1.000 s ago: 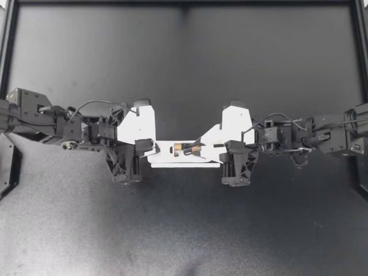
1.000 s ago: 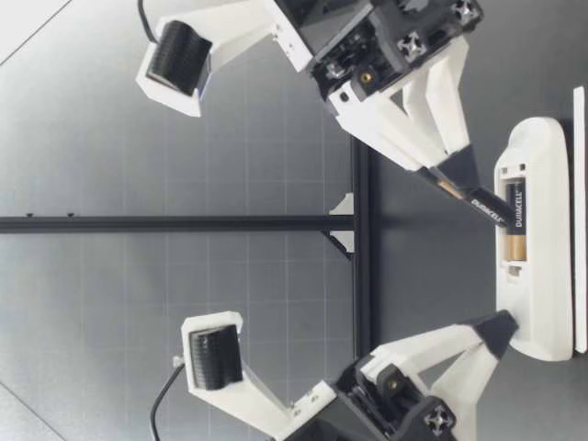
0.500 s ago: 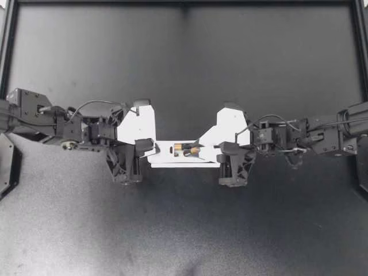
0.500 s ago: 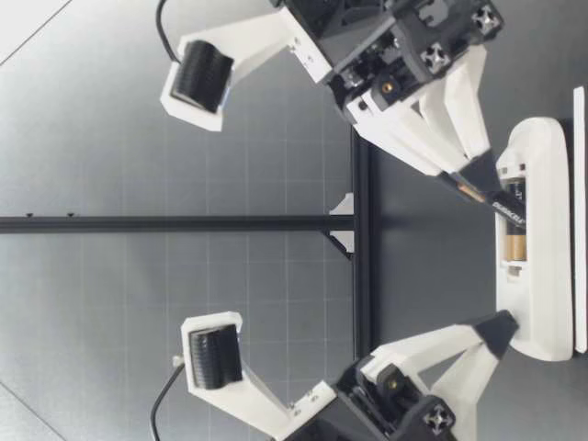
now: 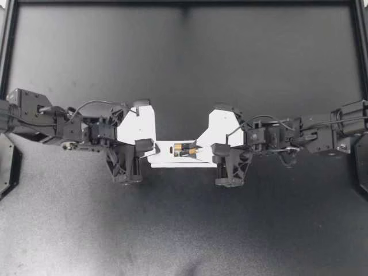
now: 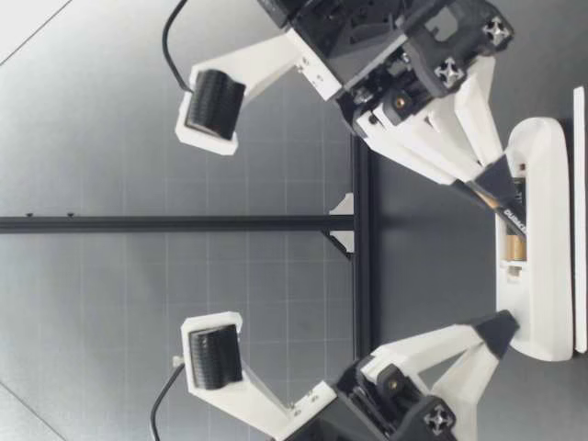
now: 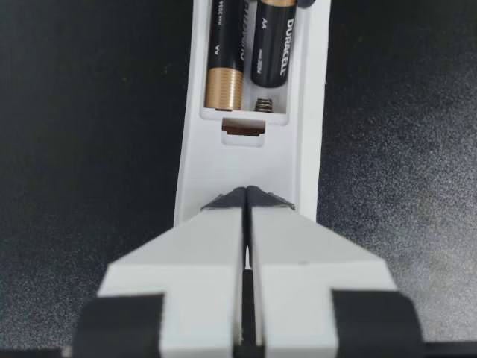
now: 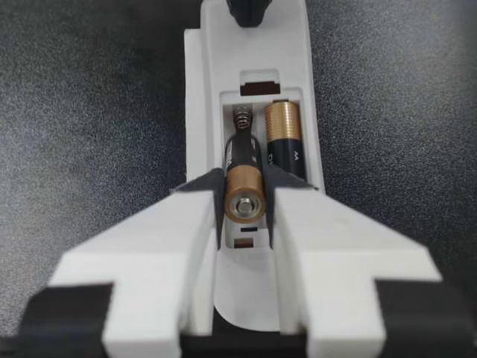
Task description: Place the battery into the slot of the remote controller.
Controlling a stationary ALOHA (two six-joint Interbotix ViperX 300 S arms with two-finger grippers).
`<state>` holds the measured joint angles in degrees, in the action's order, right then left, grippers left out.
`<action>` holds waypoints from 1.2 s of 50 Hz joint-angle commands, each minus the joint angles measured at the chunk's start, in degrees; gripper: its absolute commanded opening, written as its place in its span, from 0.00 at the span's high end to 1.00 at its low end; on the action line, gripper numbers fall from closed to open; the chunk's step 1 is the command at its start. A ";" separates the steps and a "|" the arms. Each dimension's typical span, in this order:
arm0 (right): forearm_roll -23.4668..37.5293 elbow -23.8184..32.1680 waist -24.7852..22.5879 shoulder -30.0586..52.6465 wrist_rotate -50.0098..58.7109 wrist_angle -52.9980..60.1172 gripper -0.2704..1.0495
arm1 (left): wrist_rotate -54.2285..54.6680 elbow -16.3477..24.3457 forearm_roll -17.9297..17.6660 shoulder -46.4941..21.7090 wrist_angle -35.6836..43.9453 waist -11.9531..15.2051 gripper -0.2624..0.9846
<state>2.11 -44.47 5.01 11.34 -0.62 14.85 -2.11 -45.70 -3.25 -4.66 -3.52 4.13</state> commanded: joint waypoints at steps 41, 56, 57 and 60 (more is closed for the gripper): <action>3.16 5.45 0.53 -1.93 0.18 -12.92 0.46 | 0.09 0.62 -0.09 0.97 0.00 -0.35 0.92; -3.08 3.96 0.62 -9.84 8.17 -12.66 0.46 | 0.00 0.70 0.00 0.97 0.00 -0.44 0.92; -3.96 3.78 0.62 -10.46 9.40 -12.57 0.46 | 0.00 0.70 -0.09 0.97 0.00 -0.44 0.92; -6.68 3.08 0.70 -12.13 14.06 -12.66 0.46 | 0.09 0.70 0.00 0.97 0.00 -0.44 0.92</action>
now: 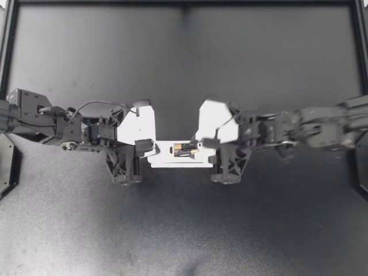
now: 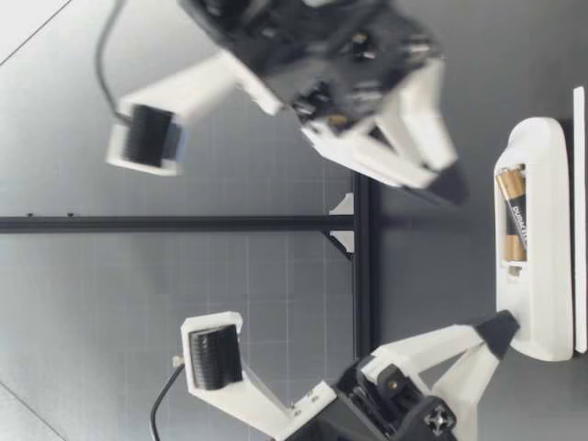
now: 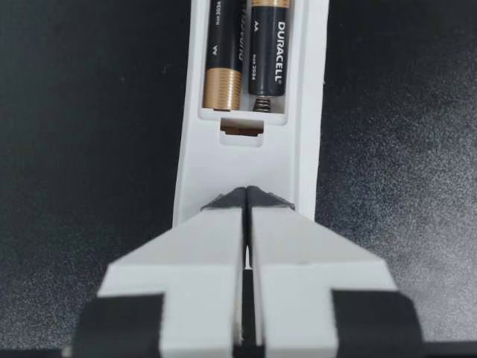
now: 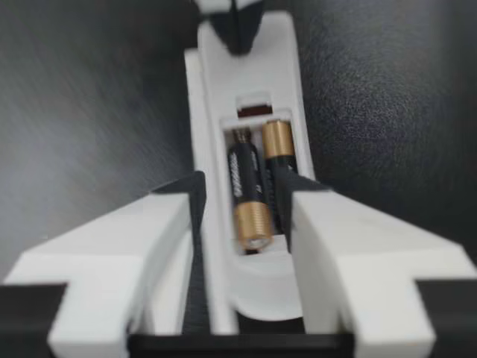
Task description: Place the battery into the slot of the remote controller.
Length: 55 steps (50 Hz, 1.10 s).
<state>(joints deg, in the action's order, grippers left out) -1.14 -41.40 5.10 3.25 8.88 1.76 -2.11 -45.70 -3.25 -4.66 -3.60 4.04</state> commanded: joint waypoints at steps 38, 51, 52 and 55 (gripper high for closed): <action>-8.44 -5.80 0.62 -4.92 56.34 1.58 0.91 | 0.26 0.62 0.00 0.88 0.00 -0.35 0.92; -8.35 -5.62 0.62 -0.97 59.68 5.89 0.91 | 0.35 0.62 -0.09 0.53 0.09 -0.35 0.92; -8.26 -5.54 0.62 -0.79 59.68 6.06 0.91 | 0.35 0.62 -0.09 0.62 0.09 -0.35 0.92; -8.26 -5.19 0.62 -0.44 59.59 6.50 0.91 | 0.26 0.62 0.00 0.62 0.00 -0.35 0.92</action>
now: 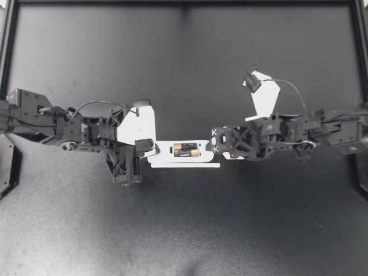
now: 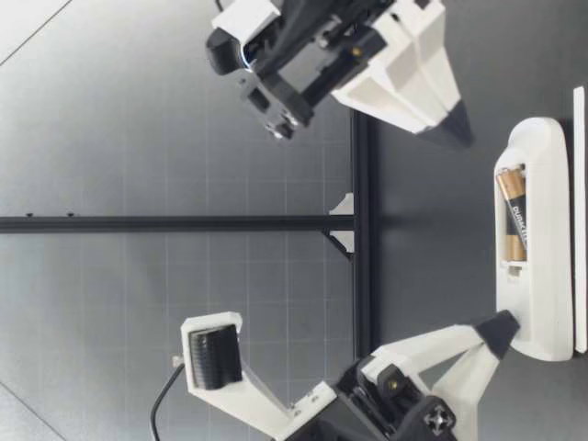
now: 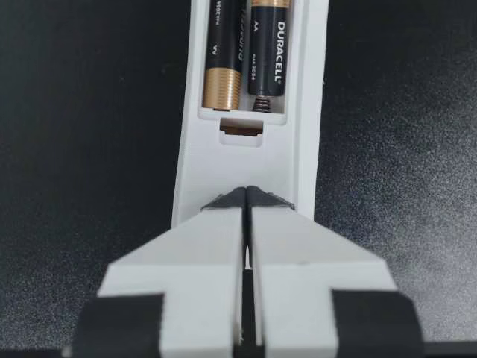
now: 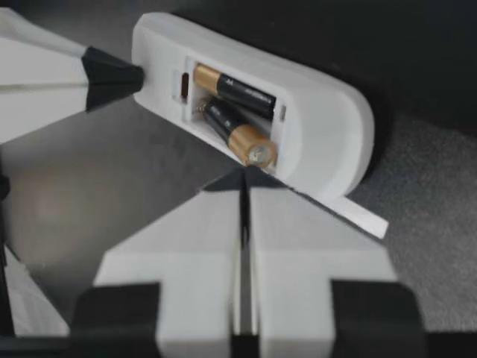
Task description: Place the battery into the slot of the remote controller.
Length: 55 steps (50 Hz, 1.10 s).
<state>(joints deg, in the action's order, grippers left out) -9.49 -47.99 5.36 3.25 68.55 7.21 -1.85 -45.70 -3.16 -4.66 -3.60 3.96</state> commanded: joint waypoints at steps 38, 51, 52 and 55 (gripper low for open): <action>1.67 3.60 0.09 2.90 -0.18 -0.18 0.91 | -0.18 0.44 -0.18 0.53 0.00 -0.18 0.92; 2.72 4.66 -0.09 4.31 -0.18 -0.53 0.91 | -0.09 0.35 -0.09 0.44 0.00 -0.26 0.92; 2.81 4.83 -0.09 4.39 -0.18 -0.62 0.91 | -0.09 0.35 -0.18 0.53 0.09 -0.26 0.92; 3.25 5.10 -0.09 4.75 -0.18 -0.97 0.91 | -0.09 0.35 -0.18 0.44 0.00 -0.26 0.92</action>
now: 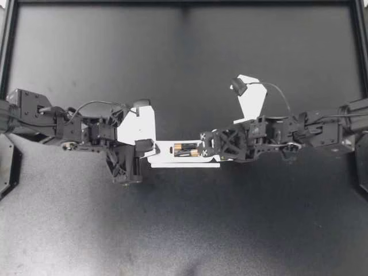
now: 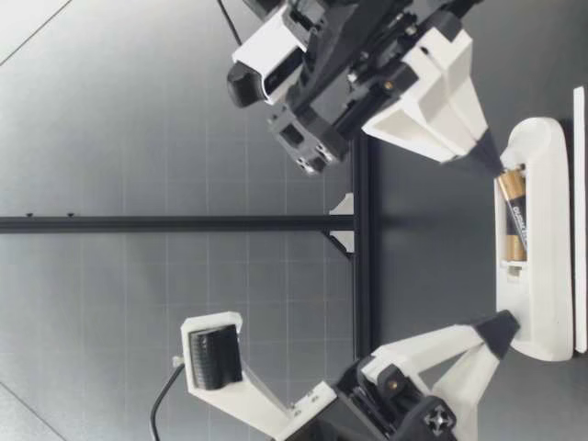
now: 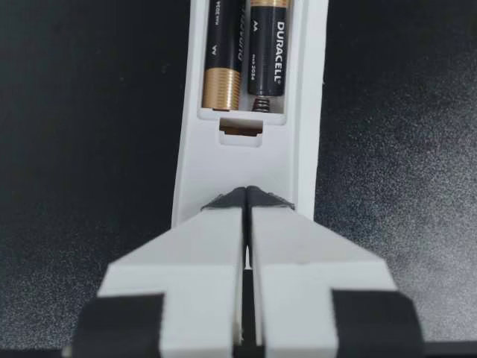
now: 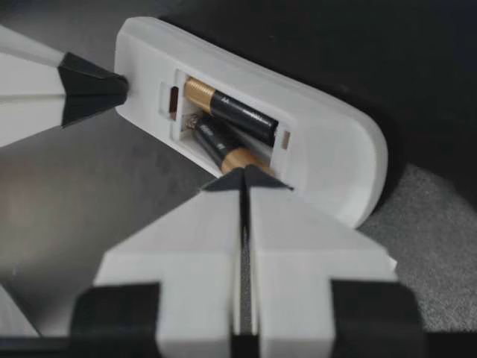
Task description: Place the battery into the slot of the remote controller.
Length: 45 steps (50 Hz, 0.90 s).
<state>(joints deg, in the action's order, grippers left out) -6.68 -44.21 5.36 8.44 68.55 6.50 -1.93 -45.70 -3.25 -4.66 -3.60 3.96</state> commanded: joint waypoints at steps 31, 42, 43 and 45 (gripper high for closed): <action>2.81 2.46 -0.70 -1.32 -0.53 -3.08 0.91 | 0.00 0.88 0.00 0.53 0.09 -0.26 0.92; 9.67 0.97 -0.35 -6.68 -0.70 -5.54 0.91 | 0.00 2.81 -0.09 2.29 0.88 -0.26 0.92; 10.90 0.79 -0.26 -7.21 -0.70 -5.89 0.91 | -0.09 3.25 -0.09 2.29 1.05 -0.26 0.92; 13.62 0.18 0.09 -8.44 -0.97 -6.59 0.91 | -0.09 4.04 0.00 2.37 1.32 -0.35 0.92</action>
<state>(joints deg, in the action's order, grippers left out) 2.81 -43.86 5.01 3.96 67.85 0.70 -1.85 -44.03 -3.34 -4.22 -3.25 3.78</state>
